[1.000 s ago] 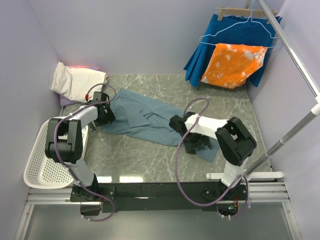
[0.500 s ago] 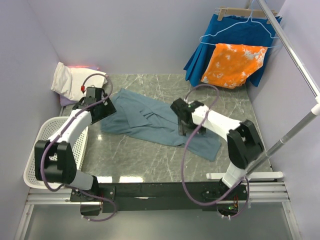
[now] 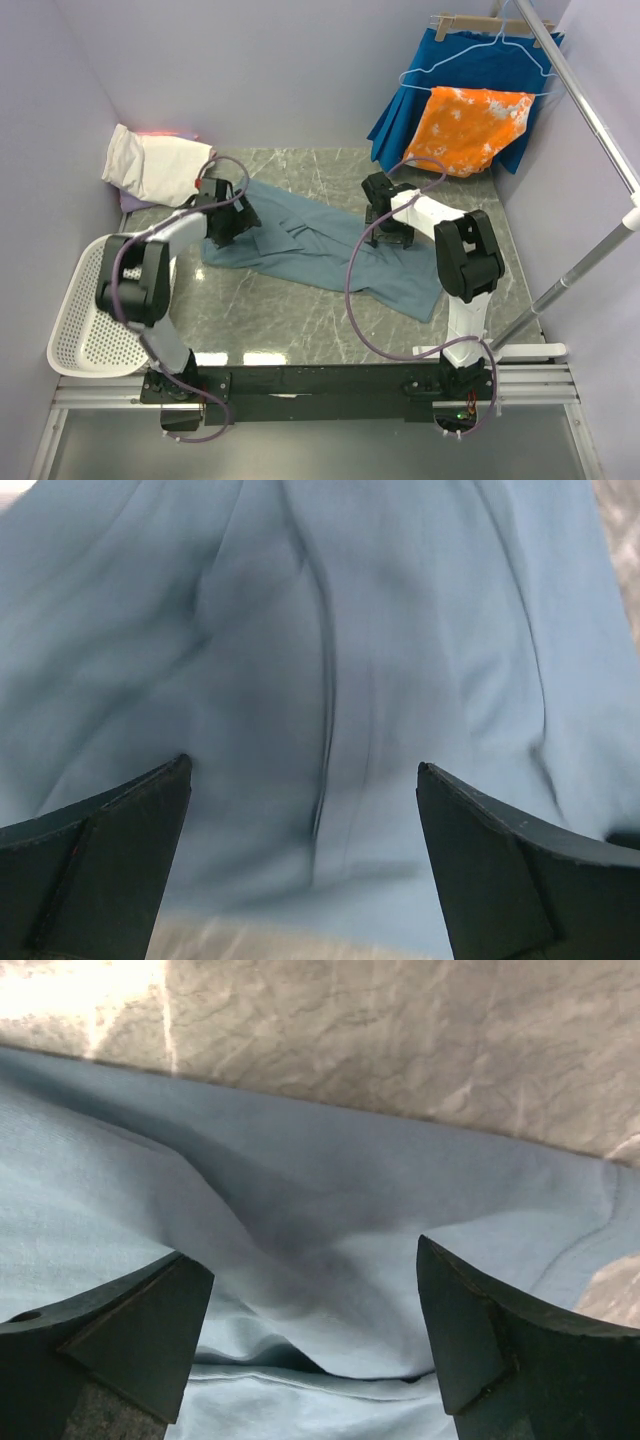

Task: Fold and stack the t-shirts
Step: Rotate the tshirt 90 degrees

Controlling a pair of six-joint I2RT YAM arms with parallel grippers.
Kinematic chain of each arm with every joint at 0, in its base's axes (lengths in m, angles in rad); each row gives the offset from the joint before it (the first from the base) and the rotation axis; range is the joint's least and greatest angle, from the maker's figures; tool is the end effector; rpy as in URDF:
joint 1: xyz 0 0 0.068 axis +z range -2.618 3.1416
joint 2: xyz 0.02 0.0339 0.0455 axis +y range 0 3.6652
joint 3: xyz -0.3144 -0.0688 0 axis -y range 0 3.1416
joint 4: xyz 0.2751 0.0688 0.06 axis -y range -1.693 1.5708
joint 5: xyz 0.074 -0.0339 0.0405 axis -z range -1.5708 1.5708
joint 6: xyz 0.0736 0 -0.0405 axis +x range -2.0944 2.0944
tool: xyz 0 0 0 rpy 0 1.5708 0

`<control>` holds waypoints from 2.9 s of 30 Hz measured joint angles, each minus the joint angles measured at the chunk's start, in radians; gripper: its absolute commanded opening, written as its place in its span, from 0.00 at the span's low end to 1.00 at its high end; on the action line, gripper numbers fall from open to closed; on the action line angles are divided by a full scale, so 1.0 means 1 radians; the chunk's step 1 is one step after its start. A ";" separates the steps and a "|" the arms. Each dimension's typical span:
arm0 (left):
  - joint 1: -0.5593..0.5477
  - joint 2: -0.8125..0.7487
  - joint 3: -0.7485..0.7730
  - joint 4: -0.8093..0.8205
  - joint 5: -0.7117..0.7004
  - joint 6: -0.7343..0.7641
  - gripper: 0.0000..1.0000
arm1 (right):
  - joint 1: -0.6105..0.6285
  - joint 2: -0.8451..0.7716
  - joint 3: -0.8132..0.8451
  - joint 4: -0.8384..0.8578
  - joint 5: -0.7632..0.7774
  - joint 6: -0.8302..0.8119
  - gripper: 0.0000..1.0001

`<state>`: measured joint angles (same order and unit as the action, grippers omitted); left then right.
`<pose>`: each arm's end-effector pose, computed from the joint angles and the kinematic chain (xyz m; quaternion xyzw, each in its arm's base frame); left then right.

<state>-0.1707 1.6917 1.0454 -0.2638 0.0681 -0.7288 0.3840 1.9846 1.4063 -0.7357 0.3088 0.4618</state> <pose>0.3974 -0.0736 0.1914 -0.2498 0.9119 -0.1699 0.2779 0.4221 0.1464 0.1618 0.0578 0.9785 -0.0872 0.1780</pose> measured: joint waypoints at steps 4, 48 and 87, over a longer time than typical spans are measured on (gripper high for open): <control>0.000 0.196 0.177 -0.006 0.010 0.002 0.99 | -0.002 -0.019 -0.035 0.026 -0.022 -0.005 0.80; -0.051 -0.065 0.101 0.068 0.065 -0.006 0.99 | 0.116 0.469 0.853 0.076 -0.582 -0.189 0.85; -0.043 0.956 1.275 -0.063 0.481 -0.010 0.99 | -0.078 0.488 0.777 0.095 -0.373 -0.055 0.88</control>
<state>-0.2142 2.6480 2.3203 -0.3264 0.5491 -0.7383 0.3061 2.4729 2.1834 -0.6407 -0.0639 0.4072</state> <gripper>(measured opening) 0.994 0.874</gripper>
